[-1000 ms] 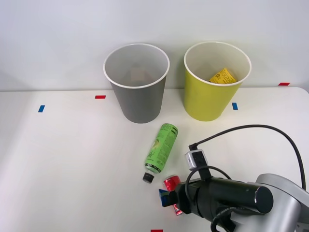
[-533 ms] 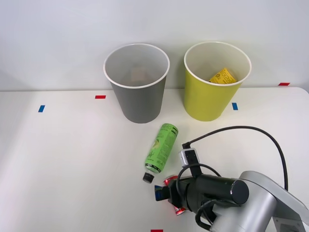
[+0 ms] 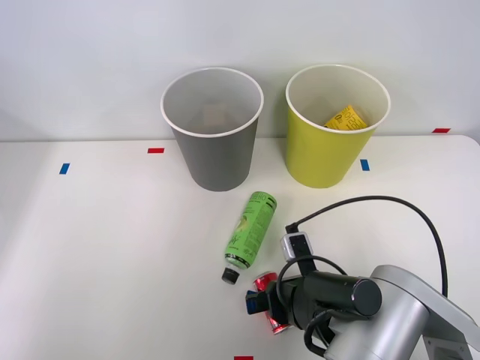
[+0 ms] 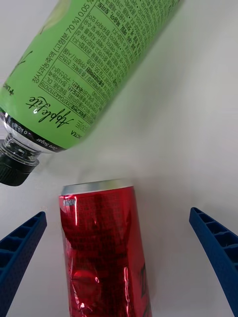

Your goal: Put cans in the gray bin, plastic bottles in the light green bin

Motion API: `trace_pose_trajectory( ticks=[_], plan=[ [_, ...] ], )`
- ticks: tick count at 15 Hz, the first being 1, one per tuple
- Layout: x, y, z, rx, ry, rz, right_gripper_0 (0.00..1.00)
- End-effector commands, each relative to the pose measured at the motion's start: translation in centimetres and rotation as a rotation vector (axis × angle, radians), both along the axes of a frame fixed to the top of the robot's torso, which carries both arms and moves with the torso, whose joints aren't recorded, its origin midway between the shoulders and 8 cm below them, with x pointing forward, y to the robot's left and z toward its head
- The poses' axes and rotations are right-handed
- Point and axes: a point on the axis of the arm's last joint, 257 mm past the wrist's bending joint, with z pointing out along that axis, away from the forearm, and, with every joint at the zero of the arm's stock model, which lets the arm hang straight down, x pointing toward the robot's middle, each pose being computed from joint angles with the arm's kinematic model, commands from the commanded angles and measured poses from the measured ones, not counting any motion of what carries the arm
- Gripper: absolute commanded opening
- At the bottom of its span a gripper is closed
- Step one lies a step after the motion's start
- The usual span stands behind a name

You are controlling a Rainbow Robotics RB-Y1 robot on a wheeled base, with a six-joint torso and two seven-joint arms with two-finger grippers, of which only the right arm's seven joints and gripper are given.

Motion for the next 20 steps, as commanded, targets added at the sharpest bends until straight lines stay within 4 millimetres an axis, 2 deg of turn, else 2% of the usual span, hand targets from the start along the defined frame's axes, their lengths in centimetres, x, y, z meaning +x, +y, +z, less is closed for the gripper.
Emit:
trace_pose_trajectory(
  ticks=[1, 6, 12, 17, 20],
  plan=[
    [0.1, 0.3, 0.1, 0.003, -0.004, -0.008, 1.0],
    [-0.1, -0.4, -0.4, -0.028, -0.003, -0.013, 1.0],
    [-0.4, 0.3, -0.4, -0.018, -0.003, -0.015, 1.0],
    [-0.2, -0.2, -1.2, -0.045, -0.002, -0.015, 1.0],
    [0.4, 0.4, -1.8, -0.028, -0.011, -0.01, 1.0]
  ],
)
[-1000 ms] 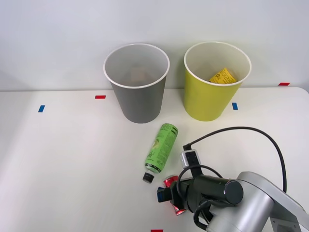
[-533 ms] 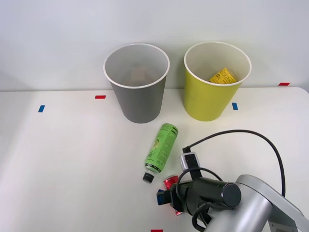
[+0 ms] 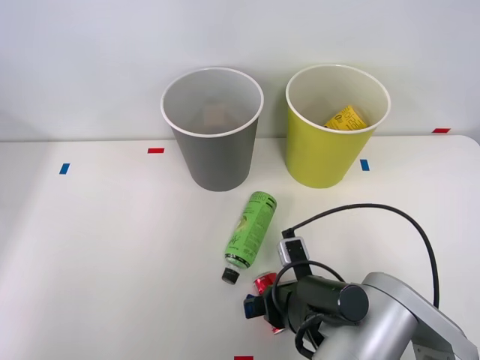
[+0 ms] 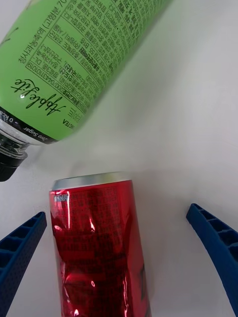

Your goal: Put cans in the gray bin, plastic bottles in the light green bin

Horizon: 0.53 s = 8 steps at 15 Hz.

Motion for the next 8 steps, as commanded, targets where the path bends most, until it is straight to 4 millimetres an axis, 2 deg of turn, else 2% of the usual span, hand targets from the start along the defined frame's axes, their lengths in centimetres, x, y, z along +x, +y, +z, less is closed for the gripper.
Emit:
trace_pose_trajectory(
  ticks=[1, 2, 3, 4, 5, 8],
  plan=[
    [0.56, 0.55, -0.44, 0.014, -0.012, 0.008, 1.0],
    [0.51, 0.54, -0.49, 0.013, -0.011, 0.009, 0.97],
    [0.64, 0.41, -0.45, 0.005, -0.019, 0.012, 0.63],
    [0.67, 0.42, -0.38, 0.004, -0.021, 0.013, 0.1],
    [0.7, 0.32, -0.41, -0.005, -0.027, 0.017, 0.0],
    [0.68, 0.44, -0.08, -0.008, -0.04, 0.026, 0.0]
  ],
)
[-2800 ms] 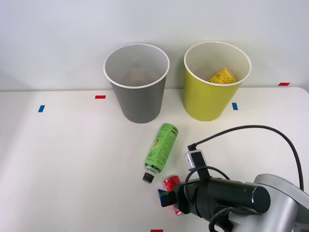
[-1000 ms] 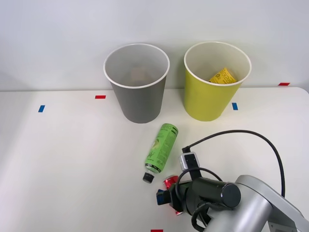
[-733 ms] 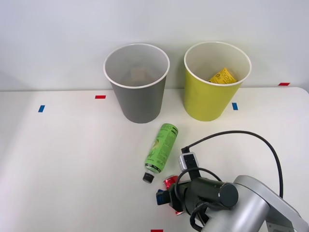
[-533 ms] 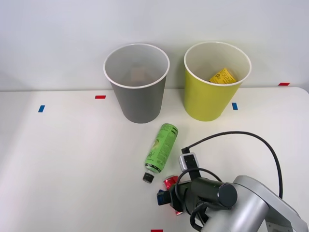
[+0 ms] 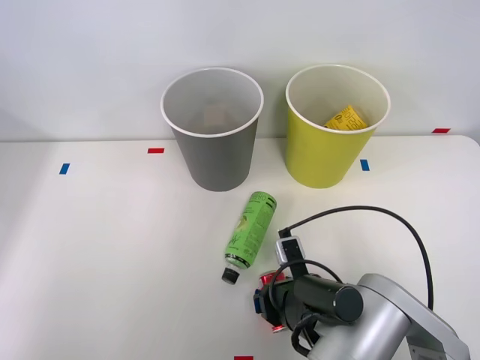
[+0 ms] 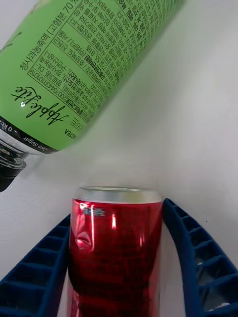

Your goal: Put cans in the gray bin, plastic bottles in the light green bin

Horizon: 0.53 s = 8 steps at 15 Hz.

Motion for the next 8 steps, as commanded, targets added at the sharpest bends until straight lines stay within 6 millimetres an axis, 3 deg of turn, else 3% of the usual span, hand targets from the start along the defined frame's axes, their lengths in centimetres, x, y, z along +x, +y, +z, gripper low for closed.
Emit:
trace_pose_trajectory(
  ticks=[1, 5, 8],
  plan=[
    [-0.1, 0.2, 0.3, -0.001, -0.009, 0.011, 0.0],
    [-0.6, 0.6, 0.8, 0.004, -0.022, 0.025, 0.0],
    [-0.9, 1.5, 2.6, 0.024, -0.059, 0.059, 0.0]
  ],
)
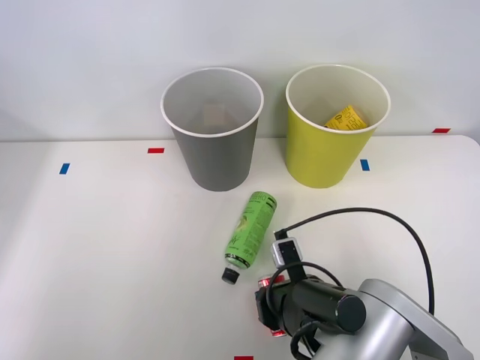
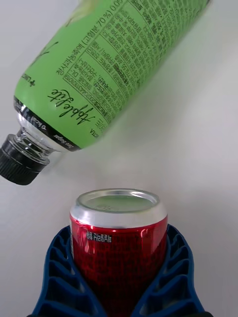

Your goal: Put cans in the gray bin, plastic bottles in the light green bin

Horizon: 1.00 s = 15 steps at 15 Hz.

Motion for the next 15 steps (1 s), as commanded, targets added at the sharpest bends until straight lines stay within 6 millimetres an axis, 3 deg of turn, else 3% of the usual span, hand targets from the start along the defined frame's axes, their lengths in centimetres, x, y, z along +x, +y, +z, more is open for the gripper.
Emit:
trace_pose_trajectory(
  ticks=[1, 8, 11, 15],
  plan=[
    [-0.2, 1.1, 2.3, 0.024, -0.048, 0.042, 0.0],
    [2.2, 1.0, 9.9, -0.071, -0.365, 0.258, 0.0],
    [3.1, 2.8, 13.1, 0.044, -0.483, 0.253, 0.0],
    [4.2, 5.3, 19.3, 0.255, -0.618, 0.236, 0.0]
  ],
)
